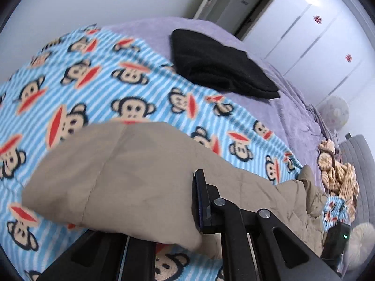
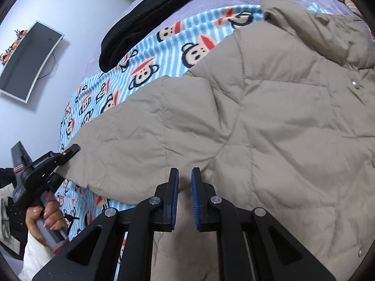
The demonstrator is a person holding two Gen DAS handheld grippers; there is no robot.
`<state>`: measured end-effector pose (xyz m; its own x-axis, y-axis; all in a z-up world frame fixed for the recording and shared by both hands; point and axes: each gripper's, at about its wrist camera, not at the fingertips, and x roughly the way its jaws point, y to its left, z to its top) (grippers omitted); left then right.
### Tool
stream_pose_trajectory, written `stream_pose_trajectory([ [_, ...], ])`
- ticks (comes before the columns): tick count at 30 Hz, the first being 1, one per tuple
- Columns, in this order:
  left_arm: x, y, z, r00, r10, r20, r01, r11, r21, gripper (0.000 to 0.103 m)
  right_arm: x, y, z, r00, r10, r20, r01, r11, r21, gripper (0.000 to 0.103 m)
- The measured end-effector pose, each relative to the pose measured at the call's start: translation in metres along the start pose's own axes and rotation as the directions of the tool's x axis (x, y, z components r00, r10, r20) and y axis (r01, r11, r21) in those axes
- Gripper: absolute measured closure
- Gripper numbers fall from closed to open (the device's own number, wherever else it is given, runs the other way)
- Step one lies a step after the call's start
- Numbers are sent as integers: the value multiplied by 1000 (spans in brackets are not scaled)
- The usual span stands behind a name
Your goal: Fold large clothes
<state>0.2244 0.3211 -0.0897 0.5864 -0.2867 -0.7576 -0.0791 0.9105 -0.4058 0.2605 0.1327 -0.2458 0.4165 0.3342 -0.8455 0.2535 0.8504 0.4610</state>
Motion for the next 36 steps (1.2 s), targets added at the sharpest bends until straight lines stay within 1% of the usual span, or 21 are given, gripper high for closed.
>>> stream_pose_trajectory([
  [1,-10,-12,2,1000,-24,17,23,999,44,90,12,1,2,1000,10,-13,-10,1000,5,91],
  [3,-19,-46,5,996,-79,29,75,989,131,90,7,-17,-8,999,25,-40,-24,999,25,91],
  [4,-21,-64,5,994,-105,28,98,980,175,90,16,-17,-9,998,26,-49,-24,999,35,91],
  [5,-21,-87,3,990,-135,24,127,966,226,90,6,-28,-20,998,22,-51,-20,999,36,91],
  [7,-23,-123,-4,982,-188,4,178,937,299,90,9,-35,-24,998,9,-55,-7,999,35,91],
  [9,-17,-167,-16,970,-241,-31,234,897,374,90,12,-40,-25,998,23,-65,-20,999,39,91],
  [11,-11,-209,-31,964,-257,-67,261,867,425,90,6,-49,-25,994,79,-73,-75,995,58,91],
  [13,-8,-245,-51,951,-288,-111,306,837,454,90,-10,-68,-29,986,152,-70,-143,982,119,91],
  [15,6,-285,-77,938,-302,-169,346,799,492,90,-40,-91,-37,986,161,-31,-154,976,156,91],
  [17,21,-320,-114,945,-263,-196,328,755,568,90,-81,-124,-48,994,105,19,-107,978,177,91],
  [19,46,-350,-156,956,-183,-230,291,703,649,90,-121,-162,-59,998,14,54,-25,979,203,91],
  [21,72,-364,-193,955,-97,-279,269,674,688,89,-159,-206,-70,996,-58,70,39,968,248,91],
  [24,104,-364,-236,956,37,-292,200,648,735,89,-197,-261,-83,992,-112,61,88,947,308,91],
  [26,108,-356,-247,963,67,-259,156,646,747,89,-212,-288,-90,990,-135,49,112,937,330,91],
  [28,104,-354,-249,966,57,-253,157,649,744,88,-223,-308,-97,992,-122,43,100,933,345,91],
  [29,102,-353,-249,964,53,-260,164,650,742,71,-225,-313,-98,993,-115,41,94,934,345,91],
  [30,101,-352,-248,962,46,-271,176,653,737,25,-226,-317,-99,994,-107,37,88,935,343,91],
  [31,98,-351,-246,960,41,-277,182,660,729,6,-224,-317,-99,994,-103,32,86,937,338,91],
  [32,91,-348,-244,968,39,-250,160,671,724,0,-225,-319,-100,994,-102,28,87,940,330,91],
  [34,82,-342,-238,972,49,-229,136,678,722,0,-222,-315,-96,994,-105,20,94,946,310,90],
  [36,73,-335,-230,972,63,-225,119,698,707,0,-222,-311,-94,994,-107,12,100,956,277,90],
])
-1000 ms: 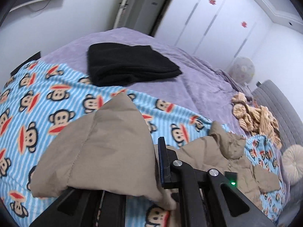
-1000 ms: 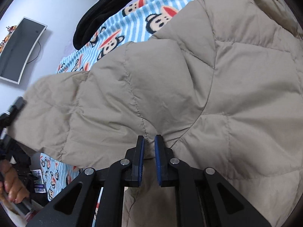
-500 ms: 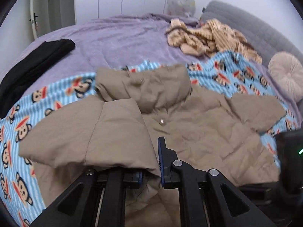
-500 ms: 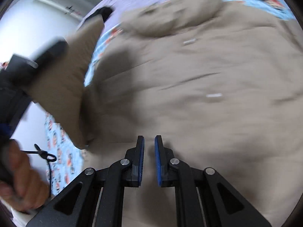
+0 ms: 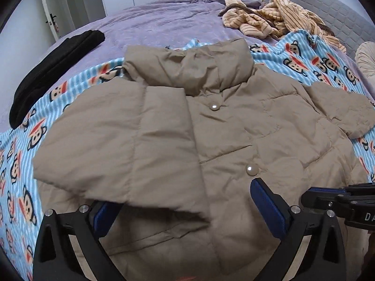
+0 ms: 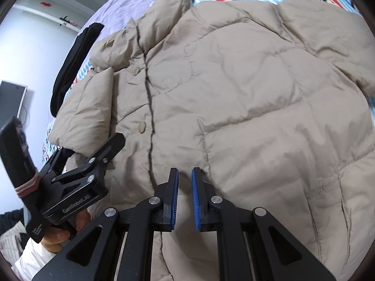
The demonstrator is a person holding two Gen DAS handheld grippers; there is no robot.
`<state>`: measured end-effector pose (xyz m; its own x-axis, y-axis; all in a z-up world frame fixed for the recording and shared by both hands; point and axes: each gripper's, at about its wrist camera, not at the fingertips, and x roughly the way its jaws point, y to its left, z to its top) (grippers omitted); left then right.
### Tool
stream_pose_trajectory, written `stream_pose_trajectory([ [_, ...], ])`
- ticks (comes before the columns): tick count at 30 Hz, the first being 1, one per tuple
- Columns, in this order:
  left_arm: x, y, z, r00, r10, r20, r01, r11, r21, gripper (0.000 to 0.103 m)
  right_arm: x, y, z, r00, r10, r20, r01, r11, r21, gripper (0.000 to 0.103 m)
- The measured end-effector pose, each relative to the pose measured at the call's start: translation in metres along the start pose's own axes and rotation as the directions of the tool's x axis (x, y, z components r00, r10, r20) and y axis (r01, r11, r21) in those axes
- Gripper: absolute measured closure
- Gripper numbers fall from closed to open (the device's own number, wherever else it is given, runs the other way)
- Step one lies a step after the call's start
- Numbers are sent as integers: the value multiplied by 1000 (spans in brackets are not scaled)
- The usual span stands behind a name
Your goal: Fold large clothes
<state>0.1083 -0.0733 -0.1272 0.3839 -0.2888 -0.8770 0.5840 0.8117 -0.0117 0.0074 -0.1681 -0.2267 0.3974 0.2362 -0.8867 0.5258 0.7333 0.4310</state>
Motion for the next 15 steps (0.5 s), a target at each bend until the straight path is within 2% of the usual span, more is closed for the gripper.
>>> stream_pose_trajectory([
  [4,-40,48,-6,998,-10,55,15,995,-103,0,1,22,6,1000,-28,-5,27,995,-98,90],
  [6,-56,87,-9,997,20,71,-8,985,-170,0,1,38,11,999,-36,7,37,987,-157,77],
  [8,-57,129,-10,996,71,46,-58,970,-236,0,-5,60,14,998,-53,43,62,966,-251,18],
  [9,-52,155,-10,996,88,21,-78,956,-284,0,-7,75,14,996,-51,70,70,950,-303,14],
  [11,-35,202,-14,997,68,-33,-75,916,-395,0,-10,105,10,993,-37,113,83,896,-436,14],
  [13,-14,236,-18,998,-19,-66,-15,870,-492,0,-3,136,-1,987,-66,146,137,822,-553,14],
  [15,14,263,-21,986,-141,-84,66,809,-585,4,17,170,-8,973,-120,197,221,732,-645,14],
])
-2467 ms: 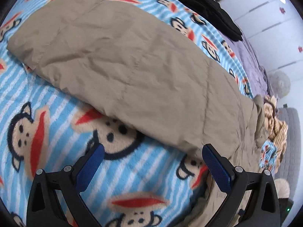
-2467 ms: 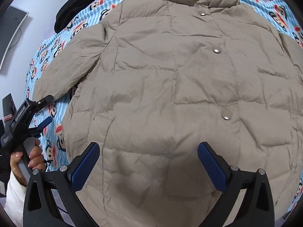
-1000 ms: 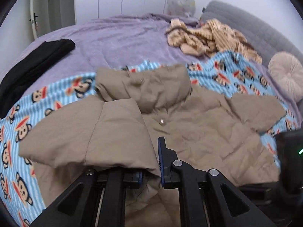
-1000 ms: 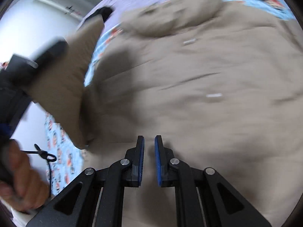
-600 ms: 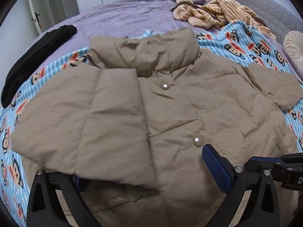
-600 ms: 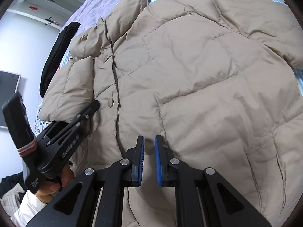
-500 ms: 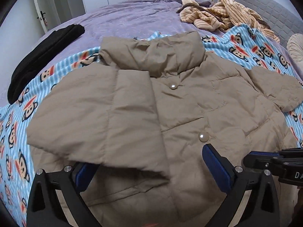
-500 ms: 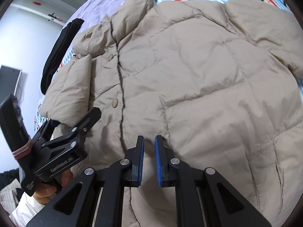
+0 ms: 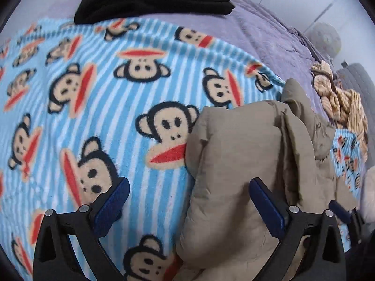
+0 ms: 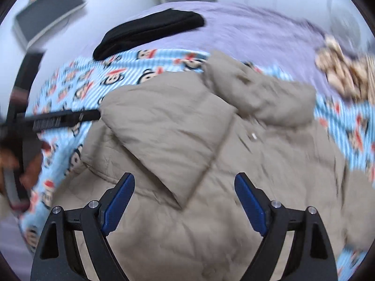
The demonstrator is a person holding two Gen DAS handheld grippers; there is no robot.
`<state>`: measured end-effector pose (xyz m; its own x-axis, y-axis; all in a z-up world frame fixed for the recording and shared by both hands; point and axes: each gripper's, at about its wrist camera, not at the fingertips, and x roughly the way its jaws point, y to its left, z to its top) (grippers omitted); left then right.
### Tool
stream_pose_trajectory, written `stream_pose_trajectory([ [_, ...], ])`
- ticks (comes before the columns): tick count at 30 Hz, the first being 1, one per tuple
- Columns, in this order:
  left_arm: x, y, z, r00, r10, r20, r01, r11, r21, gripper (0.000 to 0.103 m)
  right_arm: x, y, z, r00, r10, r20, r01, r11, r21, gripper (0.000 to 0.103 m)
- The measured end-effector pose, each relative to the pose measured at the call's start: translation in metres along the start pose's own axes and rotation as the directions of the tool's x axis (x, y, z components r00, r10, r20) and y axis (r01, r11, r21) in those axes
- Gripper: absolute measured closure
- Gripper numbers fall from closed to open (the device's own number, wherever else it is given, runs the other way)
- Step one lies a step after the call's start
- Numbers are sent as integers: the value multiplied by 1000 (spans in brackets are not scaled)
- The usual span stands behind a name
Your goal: Fold large clothes
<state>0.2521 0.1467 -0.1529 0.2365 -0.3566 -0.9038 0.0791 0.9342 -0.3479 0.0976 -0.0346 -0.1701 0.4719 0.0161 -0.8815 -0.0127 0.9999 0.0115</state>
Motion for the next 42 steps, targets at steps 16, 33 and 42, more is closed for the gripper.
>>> stream_pose_trajectory([
  [16,-18,-88,21,960,-93,263,12,956,293,79,26,-72,37,994,-70,84,37,938,345,94],
  [33,-45,-60,-1,945,163,284,-238,937,254,79,-2,-195,-80,978,206,31,-146,573,806,79],
  [42,12,-73,-64,928,304,213,-362,869,337,79,-37,-192,-22,991,102,83,-130,834,536,79],
])
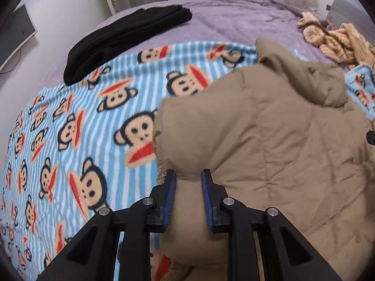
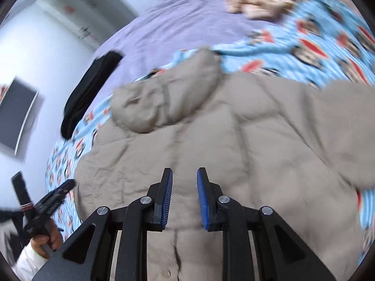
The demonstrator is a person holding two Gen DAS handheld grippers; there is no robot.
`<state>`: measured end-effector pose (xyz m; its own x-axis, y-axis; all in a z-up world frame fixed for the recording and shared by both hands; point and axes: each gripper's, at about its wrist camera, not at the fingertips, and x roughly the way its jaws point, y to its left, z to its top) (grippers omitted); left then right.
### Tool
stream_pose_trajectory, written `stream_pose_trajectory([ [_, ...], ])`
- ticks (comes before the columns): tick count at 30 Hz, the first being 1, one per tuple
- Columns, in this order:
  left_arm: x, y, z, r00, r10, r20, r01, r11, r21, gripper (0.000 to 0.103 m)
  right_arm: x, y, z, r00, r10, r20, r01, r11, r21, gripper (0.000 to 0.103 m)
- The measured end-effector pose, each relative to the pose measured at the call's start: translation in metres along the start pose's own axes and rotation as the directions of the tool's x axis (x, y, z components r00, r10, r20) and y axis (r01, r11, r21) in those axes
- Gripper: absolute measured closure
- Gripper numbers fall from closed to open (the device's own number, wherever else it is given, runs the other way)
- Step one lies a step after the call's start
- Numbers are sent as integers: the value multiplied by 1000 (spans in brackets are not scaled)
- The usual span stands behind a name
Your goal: Fold large clothes
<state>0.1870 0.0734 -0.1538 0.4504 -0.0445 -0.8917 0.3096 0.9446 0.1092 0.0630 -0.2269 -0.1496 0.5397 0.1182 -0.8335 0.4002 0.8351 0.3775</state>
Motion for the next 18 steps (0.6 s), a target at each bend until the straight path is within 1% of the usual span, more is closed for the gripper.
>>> stream_pose_trajectory([
  [1,8,2,-6,1000,12,-14,-12,1000,-9,79,12,5,3,999,-24,-25,22,998,-65,79],
  [2,13,5,-12,1000,3,-10,-4,1000,-19,79,26,9,4,997,-66,-51,60,993,-100,79],
  [3,14,6,-15,1000,-5,7,5,1000,-18,79,39,1,1,990,-110,-89,100,989,-105,79],
  [4,15,6,-16,1000,-6,9,6,1000,-14,78,49,-9,-2,985,-126,-122,116,990,-84,86],
  [5,17,4,-15,1000,-5,5,5,1000,-9,78,54,-25,-8,985,-108,-138,102,994,-49,95],
  [7,20,2,-12,1000,-1,1,1,1000,-2,78,53,-50,-19,994,-35,-104,35,999,-2,101],
  [8,22,2,-12,1000,-1,0,1,1000,-2,78,51,-62,-24,996,3,-91,-1,1000,21,102],
  [10,20,3,-10,1000,-4,-3,4,1000,-12,78,46,-71,-26,996,20,-86,-16,999,46,102],
  [11,17,6,-8,1000,-6,-11,6,1000,-24,78,42,-71,-26,996,7,-87,-3,999,42,102],
  [12,12,8,-5,1000,-8,-17,7,999,-42,78,37,-69,-28,996,-24,-87,26,999,23,102],
  [13,6,12,-2,1000,-14,-10,14,998,-62,78,29,-66,-31,994,-72,-82,71,997,-10,101],
  [14,0,16,2,1000,-20,9,21,997,-77,78,22,-62,-31,992,-101,-79,99,995,-32,99],
  [15,-5,20,8,999,-15,36,18,996,-88,78,14,-63,-36,990,-120,-76,117,992,-45,96],
  [16,-7,23,14,998,-4,58,9,996,-93,78,8,-66,-41,989,-129,-75,126,991,-50,96],
  [18,0,28,30,998,3,60,4,994,-111,78,-1,-70,-51,988,-132,-80,128,990,-55,96],
])
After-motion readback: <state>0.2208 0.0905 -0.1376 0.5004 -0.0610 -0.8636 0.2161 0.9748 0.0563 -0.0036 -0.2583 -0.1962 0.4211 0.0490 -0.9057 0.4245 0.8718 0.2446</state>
